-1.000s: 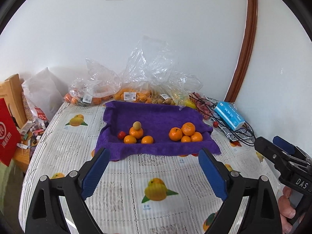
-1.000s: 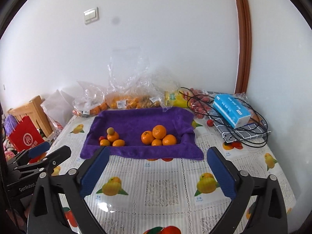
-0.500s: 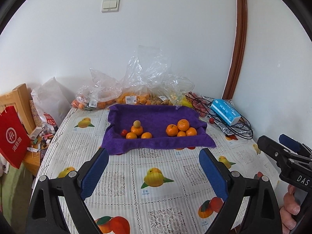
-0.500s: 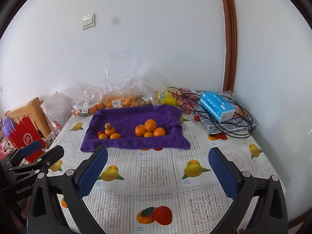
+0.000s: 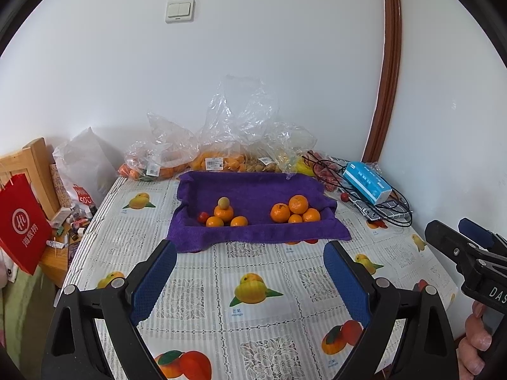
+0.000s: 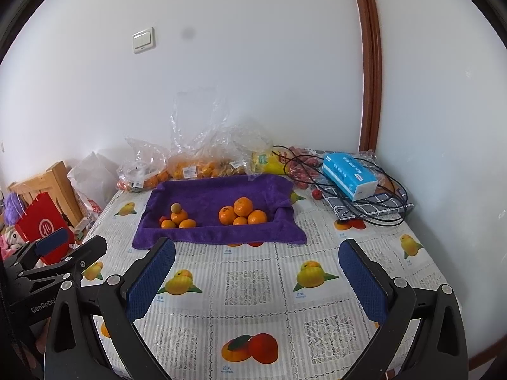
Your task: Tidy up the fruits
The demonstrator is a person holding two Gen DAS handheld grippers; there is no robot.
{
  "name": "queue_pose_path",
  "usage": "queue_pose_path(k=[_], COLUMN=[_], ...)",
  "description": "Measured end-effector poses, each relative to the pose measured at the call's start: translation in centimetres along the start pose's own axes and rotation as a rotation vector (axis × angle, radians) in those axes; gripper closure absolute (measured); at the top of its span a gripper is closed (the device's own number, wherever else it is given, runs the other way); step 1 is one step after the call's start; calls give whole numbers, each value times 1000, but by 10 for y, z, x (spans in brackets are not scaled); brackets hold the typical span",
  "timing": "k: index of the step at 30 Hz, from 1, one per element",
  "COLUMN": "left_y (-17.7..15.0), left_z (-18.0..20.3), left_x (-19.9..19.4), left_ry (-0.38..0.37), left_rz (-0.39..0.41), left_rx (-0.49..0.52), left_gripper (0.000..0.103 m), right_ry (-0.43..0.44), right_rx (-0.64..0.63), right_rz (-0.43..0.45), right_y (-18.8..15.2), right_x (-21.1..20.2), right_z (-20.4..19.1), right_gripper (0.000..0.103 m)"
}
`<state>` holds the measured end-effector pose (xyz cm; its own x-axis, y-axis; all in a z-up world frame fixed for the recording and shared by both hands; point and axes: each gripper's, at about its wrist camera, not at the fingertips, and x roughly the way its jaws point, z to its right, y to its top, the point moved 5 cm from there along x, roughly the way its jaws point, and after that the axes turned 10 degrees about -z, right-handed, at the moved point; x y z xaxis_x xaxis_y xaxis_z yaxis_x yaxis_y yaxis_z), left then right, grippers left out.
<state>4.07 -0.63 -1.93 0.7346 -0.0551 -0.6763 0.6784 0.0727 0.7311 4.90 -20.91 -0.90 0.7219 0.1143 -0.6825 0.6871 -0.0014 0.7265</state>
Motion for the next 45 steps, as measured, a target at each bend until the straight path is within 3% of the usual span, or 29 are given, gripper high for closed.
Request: queue_pose_path(k=[45], left_y=[1], left_z=[-3], left_x=[-4], left_ry=[7], left_rz=[6], left_rx=[0], left_gripper=[9], right_ry=[8], right_rx=[2], right_rz=[-4], right_y=[-5], right_x=[-1], right_z=[-4], right_gripper=[1])
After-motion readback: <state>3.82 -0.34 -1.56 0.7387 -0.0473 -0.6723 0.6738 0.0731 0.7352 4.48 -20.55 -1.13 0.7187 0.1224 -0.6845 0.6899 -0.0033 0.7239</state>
